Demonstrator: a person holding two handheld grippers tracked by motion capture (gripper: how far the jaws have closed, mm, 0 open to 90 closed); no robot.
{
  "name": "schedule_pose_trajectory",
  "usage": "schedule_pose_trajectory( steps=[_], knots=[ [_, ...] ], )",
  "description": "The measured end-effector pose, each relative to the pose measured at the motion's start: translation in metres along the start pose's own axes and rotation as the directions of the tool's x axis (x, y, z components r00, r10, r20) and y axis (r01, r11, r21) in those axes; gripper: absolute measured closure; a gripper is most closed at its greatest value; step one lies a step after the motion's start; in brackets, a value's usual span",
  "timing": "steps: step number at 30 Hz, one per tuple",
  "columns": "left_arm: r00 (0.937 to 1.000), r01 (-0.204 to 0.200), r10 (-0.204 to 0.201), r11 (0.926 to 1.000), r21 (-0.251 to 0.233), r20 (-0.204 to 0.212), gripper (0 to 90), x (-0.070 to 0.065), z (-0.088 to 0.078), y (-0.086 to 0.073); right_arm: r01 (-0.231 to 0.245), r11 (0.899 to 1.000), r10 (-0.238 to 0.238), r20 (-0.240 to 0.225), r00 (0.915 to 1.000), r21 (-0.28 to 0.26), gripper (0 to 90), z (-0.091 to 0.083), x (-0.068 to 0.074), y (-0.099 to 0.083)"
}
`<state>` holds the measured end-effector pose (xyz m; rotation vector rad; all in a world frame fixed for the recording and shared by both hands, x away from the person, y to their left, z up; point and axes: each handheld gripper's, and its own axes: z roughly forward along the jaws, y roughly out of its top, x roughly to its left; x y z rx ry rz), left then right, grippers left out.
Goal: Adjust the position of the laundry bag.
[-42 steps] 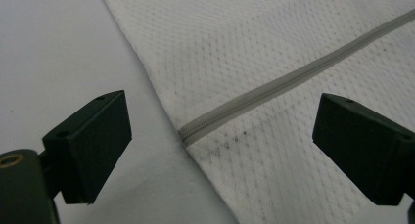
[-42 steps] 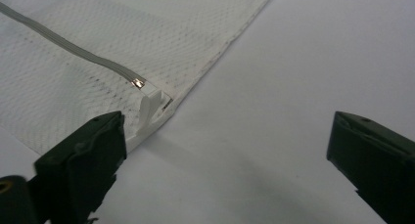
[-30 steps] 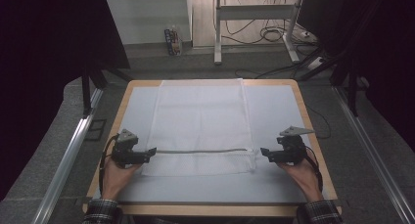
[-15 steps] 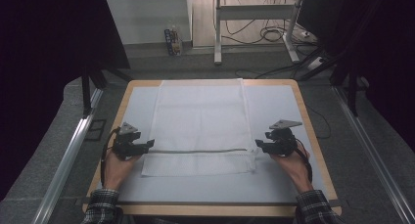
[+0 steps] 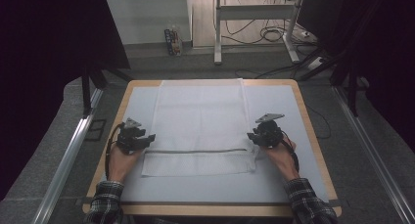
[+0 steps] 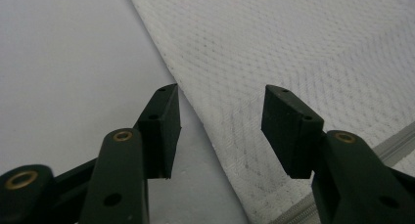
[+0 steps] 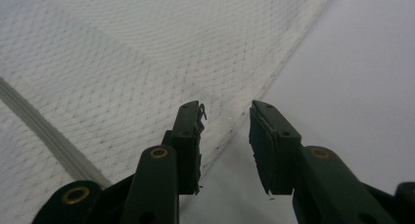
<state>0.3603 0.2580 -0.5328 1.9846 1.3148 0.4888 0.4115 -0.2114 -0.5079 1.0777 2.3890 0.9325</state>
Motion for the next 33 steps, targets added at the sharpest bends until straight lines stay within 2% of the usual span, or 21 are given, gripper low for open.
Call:
schedule_pose_trajectory(
  steps=[4,7,8,11,13,14,15,16,18,24,28,33],
  knots=[
    [0.9999,0.007,-0.007,1.0000,0.005,-0.009,49.3,-0.001,0.003,-0.001,-0.007,1.000,0.007,0.006,1.0000,0.007,60.7,0.006,0.000,0.001],
    [0.9999,-0.006,0.006,0.9993,0.038,-0.014,49.6,-0.003,0.008,-0.003,0.003,1.000,-0.003,0.009,1.0000,0.030,60.8,0.013,0.002,0.001],
    [0.9999,-0.016,0.017,0.9984,0.054,-0.004,53.9,-0.004,0.012,-0.004,0.015,0.999,-0.015,-0.003,0.9999,0.039,66.6,0.016,0.003,0.000],
    [1.0000,0.002,-0.002,0.9982,0.059,-0.008,63.7,-0.004,0.012,-0.003,0.007,0.999,-0.007,-0.015,0.9999,0.052,71.8,0.016,0.003,0.002],
    [1.0000,0.006,-0.006,0.9982,0.059,0.000,72.2,-0.006,0.012,-0.003,0.008,0.998,-0.006,-0.034,0.9994,0.056,84.3,0.017,0.004,0.003],
    [1.0000,0.006,-0.006,0.9982,0.059,0.000,79.3,-0.006,0.012,-0.003,0.008,0.998,-0.006,-0.034,0.9994,0.056,84.3,0.017,0.004,0.003],
    [0.9999,0.003,-0.003,0.9982,0.060,0.013,79.3,-0.006,0.012,-0.003,0.009,0.998,-0.007,-0.040,0.9992,0.059,86.1,0.017,0.005,0.003],
    [0.9999,0.000,-0.001,0.9983,0.059,0.015,88.4,-0.007,0.012,-0.003,0.029,0.998,-0.026,-0.039,0.9989,0.057,87.5,0.017,0.006,0.003],
    [0.9999,-0.008,0.007,0.9981,0.061,0.012,89.2,-0.008,0.012,-0.002,0.030,0.998,-0.027,-0.035,0.9990,0.059,88.1,0.016,0.006,0.003],
    [0.9984,0.018,-0.021,0.9981,0.058,0.053,89.3,-0.007,0.010,-0.001,0.057,0.996,-0.056,-0.017,0.9983,0.071,88.3,0.012,0.008,0.004],
    [0.9984,-0.002,-0.001,0.9987,0.051,0.056,89.0,-0.013,0.006,0.001,0.067,0.995,-0.066,-0.014,0.9977,0.070,88.2,0.007,0.007,0.003],
    [0.9956,-0.049,0.043,0.9960,0.075,0.083,88.9,-0.022,0.003,0.001,0.070,0.995,-0.069,-0.017,0.9975,0.065,88.2,-0.006,0.007,-0.003]
  ],
)
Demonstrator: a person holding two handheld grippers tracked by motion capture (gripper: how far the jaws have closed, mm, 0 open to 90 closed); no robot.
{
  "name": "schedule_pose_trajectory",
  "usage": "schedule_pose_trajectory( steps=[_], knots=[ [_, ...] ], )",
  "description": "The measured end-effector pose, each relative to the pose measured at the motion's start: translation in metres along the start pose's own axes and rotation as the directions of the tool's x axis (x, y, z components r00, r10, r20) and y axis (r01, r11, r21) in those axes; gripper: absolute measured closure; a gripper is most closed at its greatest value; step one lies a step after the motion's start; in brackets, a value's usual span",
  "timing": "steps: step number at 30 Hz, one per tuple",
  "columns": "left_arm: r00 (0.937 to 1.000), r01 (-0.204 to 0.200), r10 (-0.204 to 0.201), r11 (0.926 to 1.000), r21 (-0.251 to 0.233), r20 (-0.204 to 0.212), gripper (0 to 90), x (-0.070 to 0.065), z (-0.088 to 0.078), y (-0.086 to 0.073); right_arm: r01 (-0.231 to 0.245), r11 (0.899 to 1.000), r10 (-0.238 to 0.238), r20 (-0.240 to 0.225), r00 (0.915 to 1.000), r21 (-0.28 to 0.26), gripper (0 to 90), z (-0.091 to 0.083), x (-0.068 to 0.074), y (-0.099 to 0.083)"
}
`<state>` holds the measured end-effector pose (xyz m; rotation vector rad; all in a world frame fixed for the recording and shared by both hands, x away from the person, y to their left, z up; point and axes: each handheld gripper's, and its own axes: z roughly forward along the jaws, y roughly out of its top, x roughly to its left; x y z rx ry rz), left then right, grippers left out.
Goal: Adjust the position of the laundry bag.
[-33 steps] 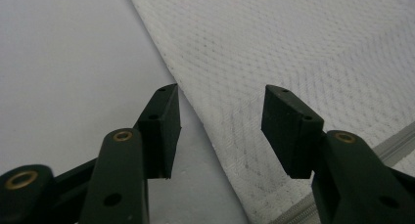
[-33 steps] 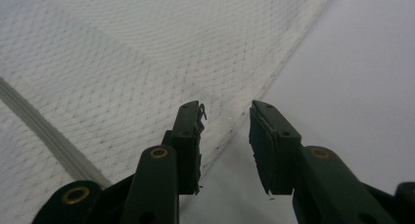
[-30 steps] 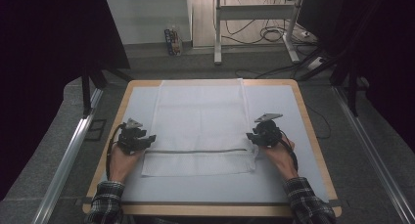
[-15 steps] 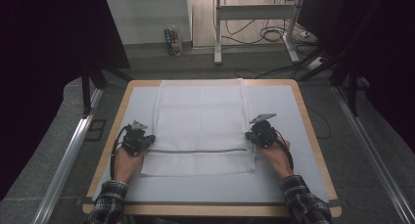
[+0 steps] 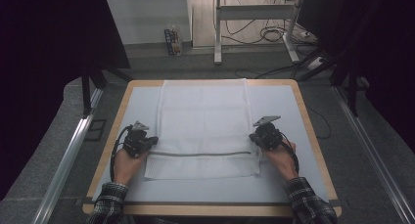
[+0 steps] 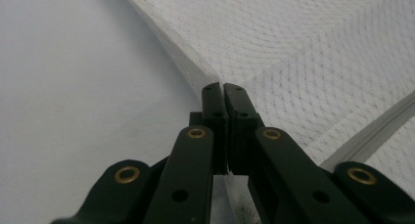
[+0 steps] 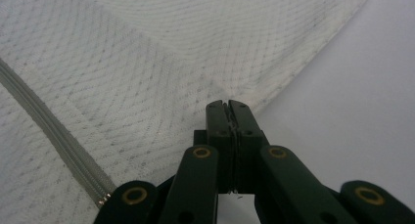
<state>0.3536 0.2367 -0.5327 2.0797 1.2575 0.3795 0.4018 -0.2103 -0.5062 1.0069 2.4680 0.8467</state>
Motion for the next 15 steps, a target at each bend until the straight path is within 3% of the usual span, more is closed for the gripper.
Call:
schedule_pose_trajectory(
  steps=[12,15],
  knots=[
    [0.9940,-0.082,0.078,0.9956,0.045,0.076,88.6,-0.026,-0.014,-0.010,-0.017,1.000,0.017,-0.035,0.9993,-0.004,88.2,-0.036,0.002,-0.025],
    [0.9932,-0.085,0.080,0.9951,0.050,0.084,88.5,-0.031,-0.017,-0.013,-0.019,1.000,0.019,-0.038,0.9991,0.000,88.2,-0.041,0.004,-0.029]
  ],
)
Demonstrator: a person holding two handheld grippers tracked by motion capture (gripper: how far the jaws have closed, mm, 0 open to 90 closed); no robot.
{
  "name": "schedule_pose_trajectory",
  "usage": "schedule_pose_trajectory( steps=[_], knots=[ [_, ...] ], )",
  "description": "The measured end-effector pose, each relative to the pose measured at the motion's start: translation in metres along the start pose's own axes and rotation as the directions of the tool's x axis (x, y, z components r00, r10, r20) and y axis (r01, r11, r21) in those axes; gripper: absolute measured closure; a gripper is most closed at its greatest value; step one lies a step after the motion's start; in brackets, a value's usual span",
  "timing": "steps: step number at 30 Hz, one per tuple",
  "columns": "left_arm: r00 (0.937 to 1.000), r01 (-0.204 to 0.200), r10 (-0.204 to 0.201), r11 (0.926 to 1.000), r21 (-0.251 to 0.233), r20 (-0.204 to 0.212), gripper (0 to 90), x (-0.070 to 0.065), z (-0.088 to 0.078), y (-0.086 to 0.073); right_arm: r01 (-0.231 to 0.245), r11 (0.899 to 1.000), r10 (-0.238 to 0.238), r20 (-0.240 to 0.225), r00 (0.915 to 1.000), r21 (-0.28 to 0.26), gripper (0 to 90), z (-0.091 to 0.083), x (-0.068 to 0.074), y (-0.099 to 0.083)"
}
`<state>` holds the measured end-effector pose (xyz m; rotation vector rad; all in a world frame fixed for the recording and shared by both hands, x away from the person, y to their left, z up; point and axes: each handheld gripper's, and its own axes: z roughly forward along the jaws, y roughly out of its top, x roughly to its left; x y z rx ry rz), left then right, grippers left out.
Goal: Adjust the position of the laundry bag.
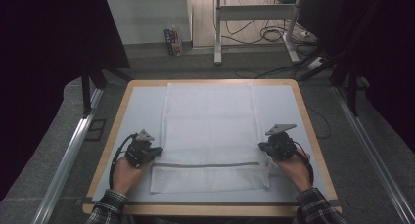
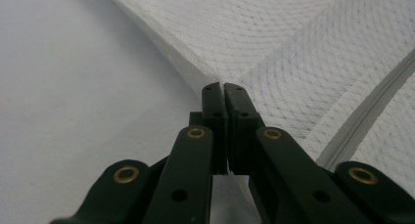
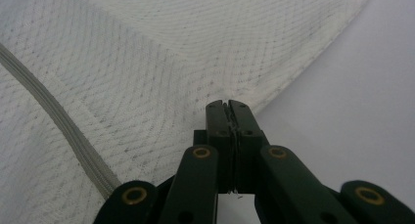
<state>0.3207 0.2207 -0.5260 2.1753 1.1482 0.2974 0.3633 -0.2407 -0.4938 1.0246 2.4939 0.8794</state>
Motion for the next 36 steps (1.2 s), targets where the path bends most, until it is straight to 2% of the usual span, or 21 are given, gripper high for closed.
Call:
schedule_pose_trajectory(
  steps=[4,10,14,18,23,24,26,27,29,30,33,36],
  knots=[
    [0.9998,-0.019,0.019,0.9998,0.010,-0.003,88.5,-0.004,-0.001,-0.001,0.002,1.000,-0.002,-0.010,0.9999,0.008,88.1,-0.007,0.005,-0.008],
    [0.9997,-0.019,0.019,0.9998,0.009,0.016,88.5,-0.013,-0.005,-0.003,0.012,1.000,-0.012,-0.016,0.9998,0.005,87.8,-0.018,0.010,-0.022],
    [0.9995,-0.025,0.025,0.9994,0.022,0.018,88.3,-0.018,-0.005,-0.005,0.012,1.000,-0.011,-0.019,0.9997,0.016,87.5,-0.018,0.009,-0.026],
    [0.9997,-0.018,0.018,0.9997,0.014,0.016,86.8,-0.016,-0.005,-0.006,0.015,1.000,-0.014,-0.017,0.9997,0.027,86.8,-0.016,0.010,-0.026],
    [0.9997,-0.018,0.018,0.9998,-0.011,-0.016,71.1,-0.015,-0.007,-0.007,0.020,1.000,-0.020,-0.001,0.9998,0.008,79.7,-0.018,0.009,-0.026],
    [0.9997,-0.012,0.012,0.9997,-0.019,-0.019,71.1,-0.014,-0.007,-0.007,0.020,1.000,-0.020,-0.001,0.9998,0.008,79.7,-0.018,0.009,-0.026],
    [0.9997,-0.012,0.011,0.9991,-0.041,-0.022,64.7,-0.014,-0.009,-0.007,0.011,1.000,-0.011,0.000,0.9999,0.003,74.9,-0.019,0.008,-0.026],
    [0.9996,-0.011,0.010,0.9988,-0.049,-0.027,58.3,-0.014,-0.010,-0.008,0.013,1.000,-0.013,0.003,0.9999,-0.005,71.2,-0.019,0.007,-0.026],
    [0.9995,-0.011,0.009,0.9981,-0.060,-0.029,56.7,-0.015,-0.011,-0.009,0.013,1.000,-0.013,0.002,0.9999,-0.008,69.0,-0.019,0.008,-0.026],
    [0.9994,-0.015,0.013,0.9974,-0.070,-0.032,51.2,-0.017,-0.013,-0.011,0.017,1.000,-0.017,0.004,0.9999,-0.011,66.4,-0.020,0.008,-0.026],
    [0.9993,-0.015,0.012,0.9969,-0.077,-0.034,44.0,-0.018,-0.014,-0.013,0.019,1.000,-0.019,0.003,0.9998,-0.015,62.8,-0.021,0.010,-0.026],
    [0.9991,-0.016,0.012,0.9956,-0.092,-0.040,36.9,-0.020,-0.017,-0.016,0.017,1.000,-0.017,0.011,0.9998,-0.022,53.1,-0.024,0.010,-0.029]
  ],
)
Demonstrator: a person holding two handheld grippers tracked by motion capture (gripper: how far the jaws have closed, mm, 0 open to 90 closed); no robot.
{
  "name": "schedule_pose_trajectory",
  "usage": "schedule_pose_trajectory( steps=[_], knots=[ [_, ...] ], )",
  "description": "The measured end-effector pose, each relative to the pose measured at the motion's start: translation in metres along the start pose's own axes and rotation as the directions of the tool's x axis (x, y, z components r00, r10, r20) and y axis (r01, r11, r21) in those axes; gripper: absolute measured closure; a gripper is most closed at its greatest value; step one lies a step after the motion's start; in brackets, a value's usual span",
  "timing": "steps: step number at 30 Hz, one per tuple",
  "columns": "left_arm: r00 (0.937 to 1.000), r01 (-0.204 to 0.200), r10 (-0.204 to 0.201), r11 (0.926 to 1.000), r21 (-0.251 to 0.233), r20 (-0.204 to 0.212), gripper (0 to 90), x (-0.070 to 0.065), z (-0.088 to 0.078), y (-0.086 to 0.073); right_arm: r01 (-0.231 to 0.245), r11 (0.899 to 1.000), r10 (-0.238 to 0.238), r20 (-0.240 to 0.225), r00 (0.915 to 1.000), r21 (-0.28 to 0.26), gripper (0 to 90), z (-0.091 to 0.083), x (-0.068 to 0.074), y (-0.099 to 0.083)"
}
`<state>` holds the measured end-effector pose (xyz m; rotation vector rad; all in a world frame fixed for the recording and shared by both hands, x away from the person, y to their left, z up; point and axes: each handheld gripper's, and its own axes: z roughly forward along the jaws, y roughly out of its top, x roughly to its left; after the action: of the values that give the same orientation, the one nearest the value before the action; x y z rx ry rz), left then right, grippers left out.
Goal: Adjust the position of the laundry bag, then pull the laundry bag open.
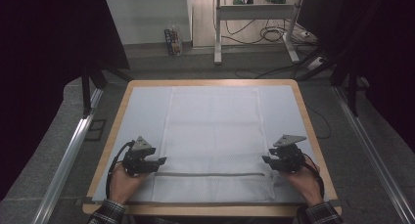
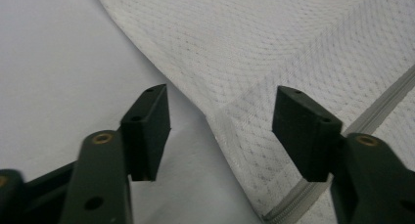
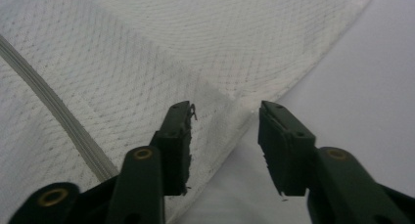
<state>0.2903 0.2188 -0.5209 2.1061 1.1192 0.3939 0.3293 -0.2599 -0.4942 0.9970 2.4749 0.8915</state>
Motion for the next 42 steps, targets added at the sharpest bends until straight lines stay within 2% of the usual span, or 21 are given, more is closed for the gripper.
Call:
schedule_pose_trajectory(
  steps=[1,2,3,5,9,10,15,23,33,42],
  knots=[
    [1.0000,0.000,0.000,1.0000,0.000,0.000,33.1,0.000,0.000,0.000,0.000,1.000,0.000,0.000,1.0000,0.000,53.1,0.000,0.000,0.000],
    [1.0000,0.001,-0.001,1.0000,-0.004,-0.003,30.6,-0.001,-0.001,-0.001,-0.011,1.000,0.011,0.001,0.9999,-0.008,48.0,-0.002,0.000,-0.001],
    [1.0000,0.001,-0.001,1.0000,-0.004,-0.003,29.0,-0.001,-0.001,-0.001,-0.011,1.000,0.011,0.001,0.9999,-0.008,48.0,-0.002,0.000,-0.001],
    [1.0000,-0.006,0.006,1.0000,-0.004,-0.002,24.9,-0.001,-0.003,-0.003,-0.020,1.000,0.020,0.004,0.9998,-0.023,41.1,-0.006,0.001,-0.004],
    [1.0000,-0.003,0.003,0.9999,-0.016,0.001,20.0,-0.003,-0.006,-0.006,-0.023,0.999,0.023,0.007,0.9997,-0.037,34.6,-0.010,0.001,-0.007],
    [1.0000,-0.001,0.001,0.9998,-0.020,-0.006,13.7,-0.004,-0.007,-0.007,-0.030,0.999,0.030,0.008,0.9995,-0.042,31.4,-0.011,0.001,-0.009],
    [1.0000,-0.004,0.004,0.9999,-0.009,-0.009,9.5,-0.005,-0.007,-0.008,-0.034,0.999,0.034,0.006,0.9994,-0.042,28.2,-0.013,-0.001,-0.013],
    [0.9996,-0.026,0.026,0.9996,-0.003,-0.011,6.3,-0.007,-0.007,-0.007,-0.032,0.998,0.032,0.000,0.9995,-0.050,25.3,-0.015,-0.001,-0.016],
    [0.9990,-0.036,0.036,0.9994,0.000,-0.026,6.5,-0.009,-0.007,-0.007,-0.046,0.997,0.044,-0.034,0.9985,-0.063,29.8,-0.022,0.003,-0.019],
    [0.9976,-0.061,0.061,0.9981,0.006,-0.033,6.7,-0.016,-0.008,-0.008,-0.065,0.997,0.063,-0.045,0.9970,-0.046,27.1,-0.027,0.008,-0.026]
  ],
)
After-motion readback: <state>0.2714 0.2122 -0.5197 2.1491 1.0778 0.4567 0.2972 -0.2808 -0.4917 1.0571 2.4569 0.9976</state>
